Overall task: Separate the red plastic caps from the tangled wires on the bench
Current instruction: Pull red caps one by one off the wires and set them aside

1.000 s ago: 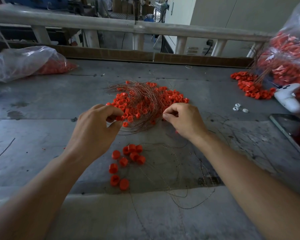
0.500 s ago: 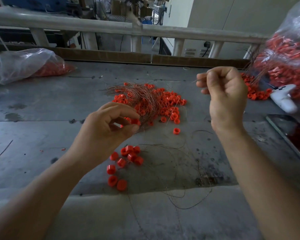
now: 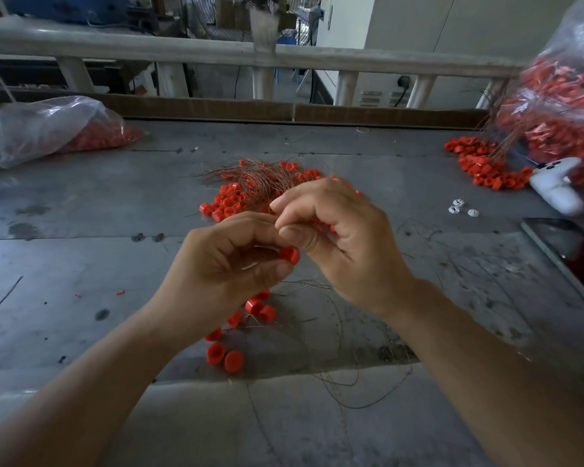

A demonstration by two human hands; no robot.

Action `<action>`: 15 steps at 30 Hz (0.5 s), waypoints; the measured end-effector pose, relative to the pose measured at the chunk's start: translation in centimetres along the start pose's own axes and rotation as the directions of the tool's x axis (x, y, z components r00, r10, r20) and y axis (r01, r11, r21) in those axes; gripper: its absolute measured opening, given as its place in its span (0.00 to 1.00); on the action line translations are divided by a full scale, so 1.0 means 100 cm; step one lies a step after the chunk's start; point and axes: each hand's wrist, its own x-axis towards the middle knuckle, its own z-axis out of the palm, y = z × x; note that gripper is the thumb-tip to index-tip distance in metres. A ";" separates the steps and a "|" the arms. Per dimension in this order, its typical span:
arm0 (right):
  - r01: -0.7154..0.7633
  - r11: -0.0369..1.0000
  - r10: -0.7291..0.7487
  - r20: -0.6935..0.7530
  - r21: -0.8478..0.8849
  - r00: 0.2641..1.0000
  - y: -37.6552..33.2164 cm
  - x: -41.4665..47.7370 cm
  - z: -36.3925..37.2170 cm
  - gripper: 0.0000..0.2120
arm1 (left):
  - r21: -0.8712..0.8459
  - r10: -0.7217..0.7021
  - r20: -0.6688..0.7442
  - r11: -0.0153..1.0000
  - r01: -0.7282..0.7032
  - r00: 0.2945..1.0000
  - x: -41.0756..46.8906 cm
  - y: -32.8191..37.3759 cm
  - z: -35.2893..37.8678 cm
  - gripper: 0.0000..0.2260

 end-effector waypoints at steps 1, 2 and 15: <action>-0.027 0.999 0.027 -0.004 0.041 1.000 0.000 0.000 0.000 0.05 | -0.003 0.011 0.001 1.000 -0.011 1.000 -0.001 -0.001 -0.001 0.07; -0.075 0.993 0.075 0.001 0.094 0.997 0.000 -0.001 0.000 0.07 | -0.012 0.016 -0.010 1.000 -0.016 1.000 -0.001 -0.002 -0.001 0.08; -0.240 0.961 0.230 0.086 0.135 0.969 0.005 0.001 0.002 0.13 | -0.217 0.010 -0.141 0.975 -0.041 0.990 0.001 -0.004 -0.009 0.13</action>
